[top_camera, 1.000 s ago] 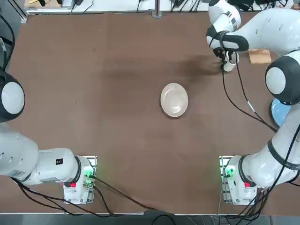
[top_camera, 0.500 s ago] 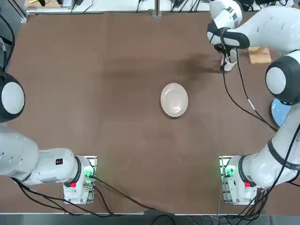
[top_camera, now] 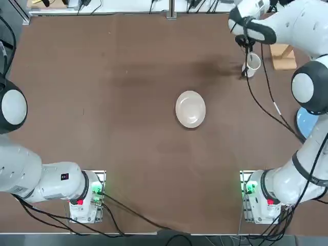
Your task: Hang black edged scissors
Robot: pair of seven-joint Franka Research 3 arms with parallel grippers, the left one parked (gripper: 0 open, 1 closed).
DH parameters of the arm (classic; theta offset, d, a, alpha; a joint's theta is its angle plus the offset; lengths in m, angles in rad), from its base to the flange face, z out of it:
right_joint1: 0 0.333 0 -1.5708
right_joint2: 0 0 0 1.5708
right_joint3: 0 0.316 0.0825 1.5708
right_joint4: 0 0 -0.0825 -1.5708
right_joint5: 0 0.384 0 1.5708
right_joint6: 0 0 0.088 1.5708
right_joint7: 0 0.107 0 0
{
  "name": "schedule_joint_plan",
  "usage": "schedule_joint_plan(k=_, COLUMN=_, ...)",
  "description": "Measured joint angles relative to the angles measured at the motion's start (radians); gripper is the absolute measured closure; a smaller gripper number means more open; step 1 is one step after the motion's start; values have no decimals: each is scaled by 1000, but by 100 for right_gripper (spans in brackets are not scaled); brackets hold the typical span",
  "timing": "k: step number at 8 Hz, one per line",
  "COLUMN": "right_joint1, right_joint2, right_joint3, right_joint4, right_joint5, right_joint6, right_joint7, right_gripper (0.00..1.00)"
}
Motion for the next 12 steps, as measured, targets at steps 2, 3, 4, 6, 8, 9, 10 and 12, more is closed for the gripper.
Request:
schedule_joint_plan(k=2, right_joint1=-33, right_joint2=-7, right_joint3=-4, right_joint4=115, right_joint5=110, right_joint6=-79, right_joint7=-31, right_gripper=92)
schedule_joint_plan(k=3, right_joint1=-69, right_joint2=-10, right_joint3=-6, right_joint4=172, right_joint5=171, right_joint6=-115, right_joint7=-58, right_gripper=92)
schedule_joint_plan(k=4, right_joint1=-120, right_joint2=-13, right_joint3=-8, right_joint4=234, right_joint5=253, right_joint6=-154, right_joint7=-103, right_gripper=92)
schedule_joint_plan(k=6, right_joint1=-263, right_joint2=-20, right_joint3=-14, right_joint4=347, right_joint5=437, right_joint6=-224, right_joint7=-241, right_gripper=92)
schedule_joint_plan(k=8, right_joint1=-443, right_joint2=-22, right_joint3=-17, right_joint4=404, right_joint5=582, right_joint6=-270, right_joint7=-442, right_gripper=92)
schedule_joint_plan(k=9, right_joint1=-525, right_joint2=-21, right_joint3=-17, right_joint4=407, right_joint5=616, right_joint6=-275, right_joint7=-549, right_gripper=92)
schedule_joint_plan(k=10, right_joint1=-584, right_joint2=-19, right_joint3=-16, right_joint4=407, right_joint5=631, right_joint6=-277, right_joint7=-632, right_gripper=92)
schedule_joint_plan(k=12, right_joint1=-624, right_joint2=-16, right_joint3=-14, right_joint4=407, right_joint5=635, right_joint6=-278, right_joint7=-686, right_gripper=92)
